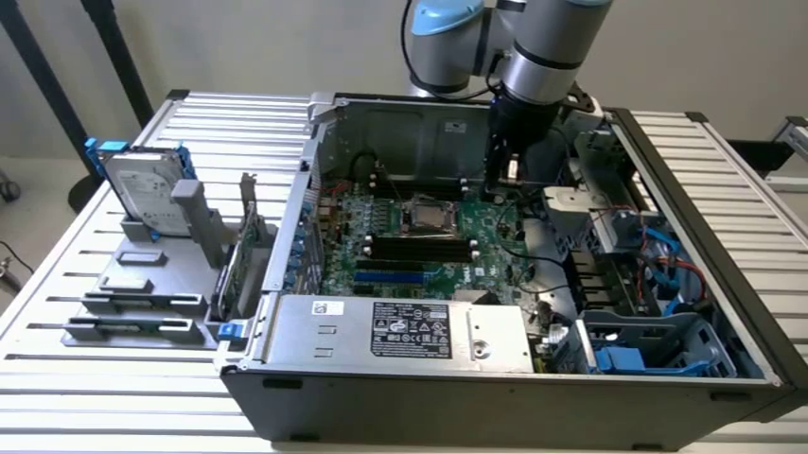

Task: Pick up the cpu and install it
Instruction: 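Close the cpu cover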

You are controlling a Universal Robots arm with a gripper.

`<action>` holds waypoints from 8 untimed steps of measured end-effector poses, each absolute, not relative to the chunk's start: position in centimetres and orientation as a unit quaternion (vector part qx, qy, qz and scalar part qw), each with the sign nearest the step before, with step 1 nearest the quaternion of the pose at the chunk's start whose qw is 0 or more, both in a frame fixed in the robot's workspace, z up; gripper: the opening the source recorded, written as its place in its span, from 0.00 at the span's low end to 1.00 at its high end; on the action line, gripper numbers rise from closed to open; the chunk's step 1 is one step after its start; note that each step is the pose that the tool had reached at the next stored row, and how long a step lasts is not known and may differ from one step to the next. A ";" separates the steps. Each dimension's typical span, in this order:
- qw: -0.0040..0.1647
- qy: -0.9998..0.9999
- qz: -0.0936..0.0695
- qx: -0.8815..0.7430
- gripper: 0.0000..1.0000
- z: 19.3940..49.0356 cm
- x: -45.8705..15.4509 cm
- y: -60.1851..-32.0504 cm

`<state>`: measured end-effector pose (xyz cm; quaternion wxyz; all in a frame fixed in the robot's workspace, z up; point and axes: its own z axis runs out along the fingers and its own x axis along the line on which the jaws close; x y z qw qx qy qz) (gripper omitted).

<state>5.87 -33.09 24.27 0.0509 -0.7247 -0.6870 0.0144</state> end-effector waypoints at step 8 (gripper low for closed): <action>0.070 -0.685 0.036 -0.724 0.11 24.3 5.1 -33.3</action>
